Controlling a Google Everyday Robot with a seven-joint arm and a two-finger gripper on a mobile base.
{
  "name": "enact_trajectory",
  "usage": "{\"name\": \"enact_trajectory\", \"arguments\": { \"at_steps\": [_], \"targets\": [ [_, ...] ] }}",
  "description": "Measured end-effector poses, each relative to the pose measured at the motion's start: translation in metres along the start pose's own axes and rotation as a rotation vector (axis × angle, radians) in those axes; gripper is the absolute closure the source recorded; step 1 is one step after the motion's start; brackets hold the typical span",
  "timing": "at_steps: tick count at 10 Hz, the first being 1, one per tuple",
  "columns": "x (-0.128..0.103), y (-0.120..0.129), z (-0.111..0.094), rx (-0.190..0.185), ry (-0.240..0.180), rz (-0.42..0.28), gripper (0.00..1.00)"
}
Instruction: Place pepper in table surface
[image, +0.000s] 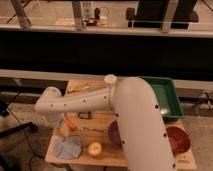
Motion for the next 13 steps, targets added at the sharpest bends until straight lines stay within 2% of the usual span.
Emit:
{"name": "enact_trajectory", "arguments": {
  "at_steps": [1,3,5,8,11,13],
  "targets": [
    [-0.0022,0.0025,-0.0009,0.002,-0.024,-0.059,0.2],
    [-0.0062,0.0006,-0.0012,0.005,-0.04,-0.112,0.2],
    [-0.0066,-0.0006,-0.0001,0.01,-0.055,-0.218,0.2],
    [-0.0077,0.0004,-0.0002,0.011,-0.032,-0.328,0.2],
    [-0.0092,0.0006,-0.0016,0.018,-0.002,-0.405,0.2],
    [-0.01,-0.0006,-0.001,0.013,0.002,-0.447,0.2]
  ]
}}
